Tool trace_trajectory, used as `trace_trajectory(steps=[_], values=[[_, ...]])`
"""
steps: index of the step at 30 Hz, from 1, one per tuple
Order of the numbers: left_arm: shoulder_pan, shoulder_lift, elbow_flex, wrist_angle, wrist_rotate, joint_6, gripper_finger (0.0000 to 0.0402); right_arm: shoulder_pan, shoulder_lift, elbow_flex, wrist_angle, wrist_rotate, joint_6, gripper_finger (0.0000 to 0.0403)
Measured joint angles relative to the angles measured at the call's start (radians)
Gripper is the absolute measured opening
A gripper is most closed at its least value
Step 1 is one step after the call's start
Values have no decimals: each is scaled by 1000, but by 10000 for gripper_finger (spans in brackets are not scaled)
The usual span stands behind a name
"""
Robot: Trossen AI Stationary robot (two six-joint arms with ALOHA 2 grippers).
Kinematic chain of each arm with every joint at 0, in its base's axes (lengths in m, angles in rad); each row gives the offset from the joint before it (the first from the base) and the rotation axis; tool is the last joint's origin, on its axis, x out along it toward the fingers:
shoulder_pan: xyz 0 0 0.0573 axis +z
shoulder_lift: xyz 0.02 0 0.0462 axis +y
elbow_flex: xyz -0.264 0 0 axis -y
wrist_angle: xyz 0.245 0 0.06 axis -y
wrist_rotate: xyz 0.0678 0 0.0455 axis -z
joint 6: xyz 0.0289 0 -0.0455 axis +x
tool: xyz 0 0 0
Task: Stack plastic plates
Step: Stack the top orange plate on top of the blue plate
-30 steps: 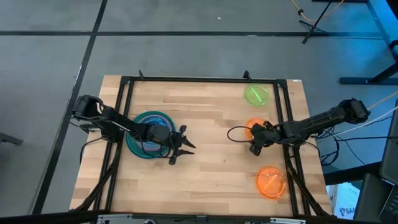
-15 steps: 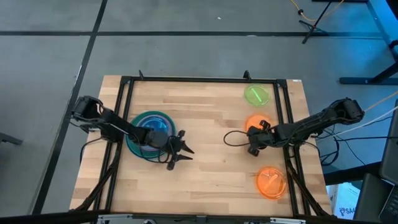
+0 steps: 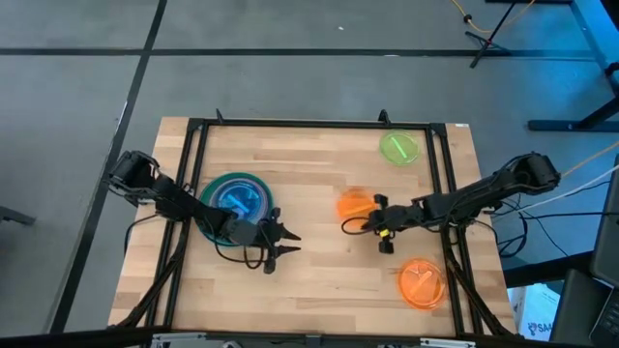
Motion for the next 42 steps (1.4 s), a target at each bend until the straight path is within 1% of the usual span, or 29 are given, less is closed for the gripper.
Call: trace_trajectory(steps=[3,5,8,11,13,16,19,22,25,29,31,33,35,37,39,42], values=[[-3,3,32,-37,-8,11,121,0,88,0,112,-74,-26,2],[2,5,50,-67,-7,47,121,0,147,0,189,-112,-26,5],[20,15,85,-94,-2,87,121,0,219,0,293,-140,0,12],[37,17,110,-125,-1,124,121,0,274,0,369,-172,37,30],[51,16,127,-125,11,145,121,0,297,0,412,-180,52,53],[72,16,157,-149,39,181,121,-1,302,11,405,-180,51,101],[91,35,214,-242,68,221,121,-1,277,43,392,-180,27,154],[108,101,261,-337,92,269,122,0,217,81,266,-196,29,198],[132,172,327,-380,156,317,122,19,150,91,177,-198,83,224],[159,262,425,-452,166,398,122,96,72,83,123,-124,140,237],[171,314,472,-471,174,443,122,148,42,83,86,-59,170,238],[182,347,504,-500,174,482,122,199,36,84,100,19,191,238],[194,384,539,-487,174,533,122,238,36,83,89,88,211,238],[198,413,552,-500,151,578,122,278,40,83,97,153,239,238],[208,438,563,-494,150,603,122,309,43,83,93,225,257,238],[215,456,562,-493,155,603,122,335,42,84,107,297,261,238]])
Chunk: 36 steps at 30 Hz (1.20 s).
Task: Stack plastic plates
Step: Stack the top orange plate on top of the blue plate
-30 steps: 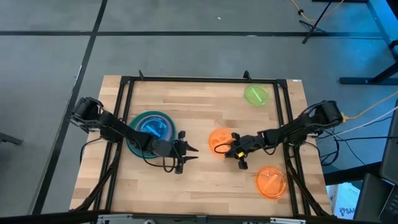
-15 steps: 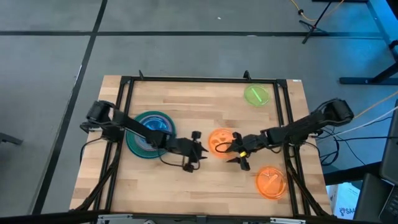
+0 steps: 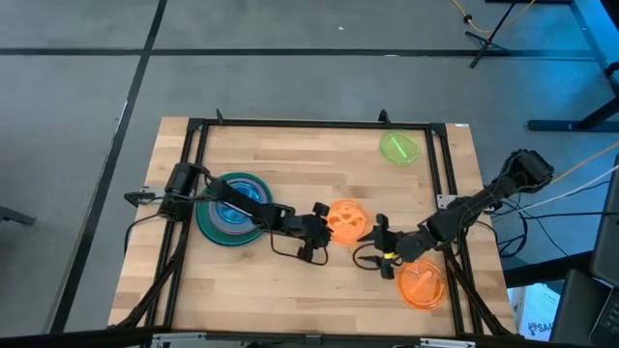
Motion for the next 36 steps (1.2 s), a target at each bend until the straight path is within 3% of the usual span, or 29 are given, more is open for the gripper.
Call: trace_trajectory(steps=[5,16,23,30,36], values=[[1,12,0,-1,7,28,122,18,0,0,-2,99,-3,238],[40,67,1,56,24,66,117,18,0,0,23,200,-75,238],[35,61,1,41,16,83,15,17,0,0,11,317,-103,238],[-1,-29,-3,-66,-134,30,3,17,0,-1,-16,435,-159,238],[-15,-160,-8,-199,-150,-66,2,-1,0,-3,-76,535,-159,238]])
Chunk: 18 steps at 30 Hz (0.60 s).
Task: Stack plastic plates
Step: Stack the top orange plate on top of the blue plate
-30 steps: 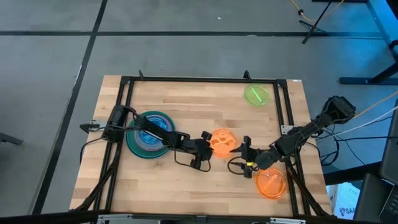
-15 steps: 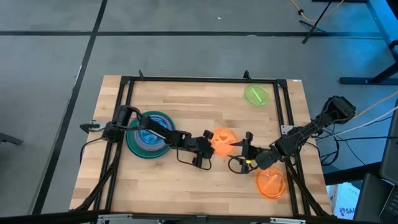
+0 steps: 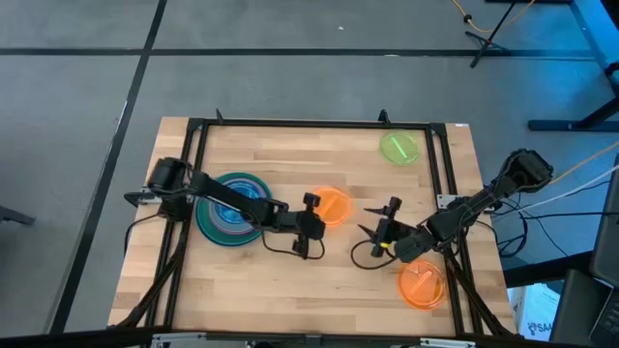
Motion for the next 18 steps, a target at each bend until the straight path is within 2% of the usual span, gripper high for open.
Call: trace_trajectory(steps=[2,6,11,13,16,18], values=[[-1,-52,-15,-36,-15,-26,2,-22,-2,4,27,48,4,238],[-1,-164,-72,-94,-60,-64,2,-37,0,0,-36,46,63,238],[-4,-351,-198,-83,-139,-134,2,-41,-1,-50,-16,52,111,238],[-5,-423,-252,-83,-176,-175,2,-57,-1,-81,54,70,135,238],[-21,-527,-324,-86,-217,-240,2,-78,2,-145,154,34,150,238],[-42,-595,-359,-93,-254,-283,2,-110,16,-182,275,39,162,238]])
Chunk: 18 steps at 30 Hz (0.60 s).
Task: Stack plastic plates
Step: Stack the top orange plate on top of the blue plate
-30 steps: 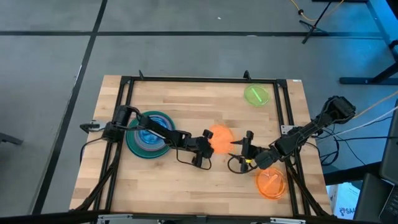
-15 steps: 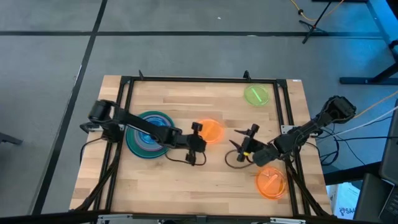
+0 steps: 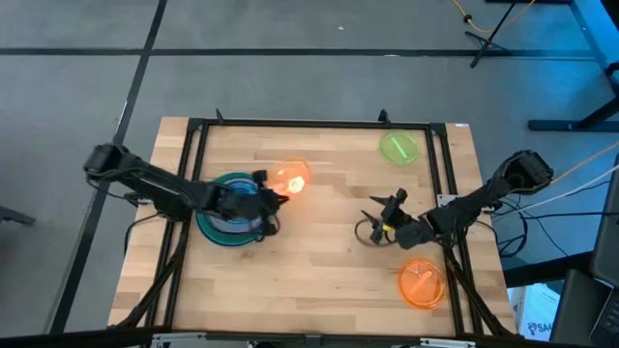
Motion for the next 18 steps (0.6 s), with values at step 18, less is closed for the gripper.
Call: trace_trajectory(steps=[18], values=[[-146,-197,-17,-650,11,-617,2,-138,124,-51,168,-42,43,238]])
